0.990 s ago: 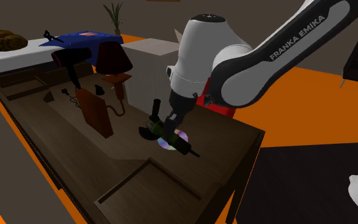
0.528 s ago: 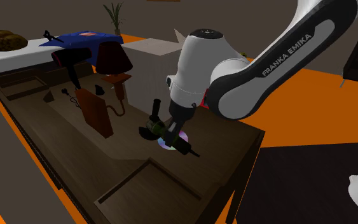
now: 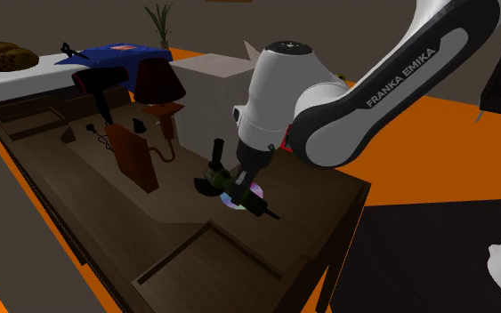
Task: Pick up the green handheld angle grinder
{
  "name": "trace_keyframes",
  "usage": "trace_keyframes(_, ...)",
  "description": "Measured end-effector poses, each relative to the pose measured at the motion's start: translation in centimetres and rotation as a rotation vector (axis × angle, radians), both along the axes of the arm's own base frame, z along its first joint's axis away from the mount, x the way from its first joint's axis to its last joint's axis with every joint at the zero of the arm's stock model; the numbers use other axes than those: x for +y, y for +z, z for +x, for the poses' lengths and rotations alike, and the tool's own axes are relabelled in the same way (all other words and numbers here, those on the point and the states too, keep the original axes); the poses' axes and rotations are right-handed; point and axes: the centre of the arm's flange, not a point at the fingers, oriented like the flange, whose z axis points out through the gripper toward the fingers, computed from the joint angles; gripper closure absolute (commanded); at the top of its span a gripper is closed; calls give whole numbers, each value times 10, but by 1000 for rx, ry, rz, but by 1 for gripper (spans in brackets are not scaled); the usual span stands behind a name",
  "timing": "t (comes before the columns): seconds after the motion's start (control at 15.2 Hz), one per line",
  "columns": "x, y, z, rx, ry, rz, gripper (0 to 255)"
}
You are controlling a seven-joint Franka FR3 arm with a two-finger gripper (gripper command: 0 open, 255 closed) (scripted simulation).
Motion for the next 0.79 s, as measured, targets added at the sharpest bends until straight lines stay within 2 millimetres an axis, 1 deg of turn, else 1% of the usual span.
trace_keyframes(0.13, -1, 2, 0, 2, 0, 0, 255)
trace_keyframes(0.33, -1, 15, 0, 2, 0, 0, 255)
trace_keyframes(0.79, -1, 51, 0, 3, 0, 0, 255)
